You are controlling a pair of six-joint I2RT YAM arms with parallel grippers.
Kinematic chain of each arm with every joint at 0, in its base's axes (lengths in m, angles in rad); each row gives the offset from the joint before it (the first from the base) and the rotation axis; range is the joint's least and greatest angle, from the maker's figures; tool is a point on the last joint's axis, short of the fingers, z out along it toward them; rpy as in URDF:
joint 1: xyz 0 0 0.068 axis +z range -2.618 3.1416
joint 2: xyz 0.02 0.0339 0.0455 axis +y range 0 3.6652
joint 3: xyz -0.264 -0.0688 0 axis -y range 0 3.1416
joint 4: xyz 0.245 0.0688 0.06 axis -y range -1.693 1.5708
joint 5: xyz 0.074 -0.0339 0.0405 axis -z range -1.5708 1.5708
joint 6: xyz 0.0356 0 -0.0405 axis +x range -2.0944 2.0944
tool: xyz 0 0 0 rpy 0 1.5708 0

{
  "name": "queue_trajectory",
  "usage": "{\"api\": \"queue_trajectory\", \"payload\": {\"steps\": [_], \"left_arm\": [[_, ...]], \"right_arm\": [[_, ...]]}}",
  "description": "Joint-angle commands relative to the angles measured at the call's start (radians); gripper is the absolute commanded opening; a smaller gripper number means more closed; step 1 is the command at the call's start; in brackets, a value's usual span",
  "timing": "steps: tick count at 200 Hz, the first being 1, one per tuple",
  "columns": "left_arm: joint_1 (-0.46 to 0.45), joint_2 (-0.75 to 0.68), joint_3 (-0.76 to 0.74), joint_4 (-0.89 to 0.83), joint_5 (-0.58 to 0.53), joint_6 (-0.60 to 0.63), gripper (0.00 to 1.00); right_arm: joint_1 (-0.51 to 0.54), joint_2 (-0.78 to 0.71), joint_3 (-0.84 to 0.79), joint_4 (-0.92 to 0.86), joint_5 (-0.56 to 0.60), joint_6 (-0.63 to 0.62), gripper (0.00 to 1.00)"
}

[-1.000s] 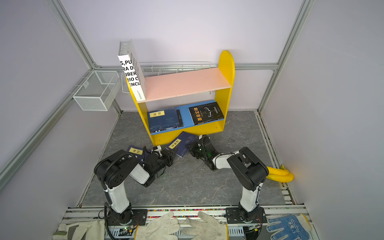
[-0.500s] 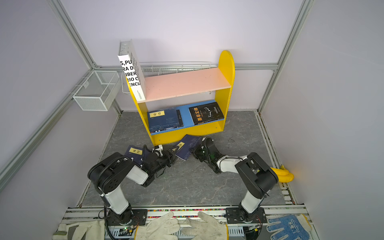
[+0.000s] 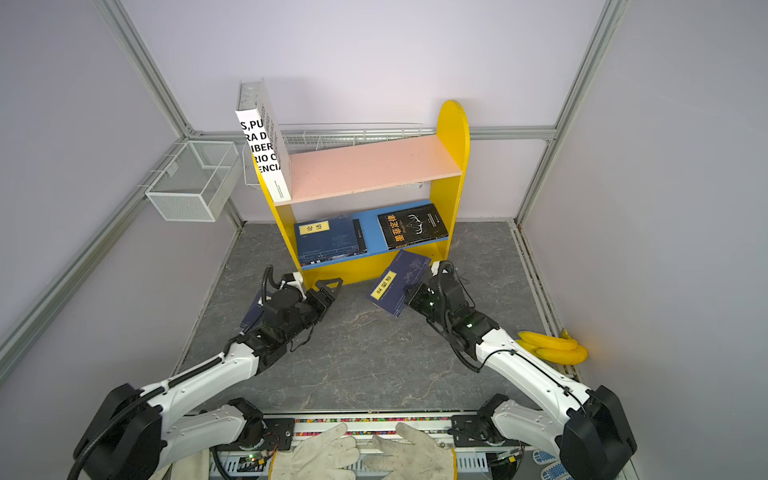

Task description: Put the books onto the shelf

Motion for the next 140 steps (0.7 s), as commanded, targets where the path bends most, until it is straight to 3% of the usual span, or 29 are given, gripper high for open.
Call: {"api": "queue_trajectory", "payload": {"steps": [1, 54, 140], "left_arm": [[0.020, -0.070, 0.024, -0.246, -0.124, 0.142, 0.88], [0.037, -0.118, -0.028, -0.229, -0.127, 0.110, 0.88], [0.041, -0.158, -0.051, -0.247, -0.147, 0.107, 0.88]], "right_arm": [[-0.010, -0.009, 0.087, 0.007, 0.061, -0.100, 0.11], [-0.072, 0.119, 0.268, 0.160, 0.025, -0.139, 0.12], [-0.142, 0.405, 0.404, 0.418, -0.052, 0.055, 0.11]]}}
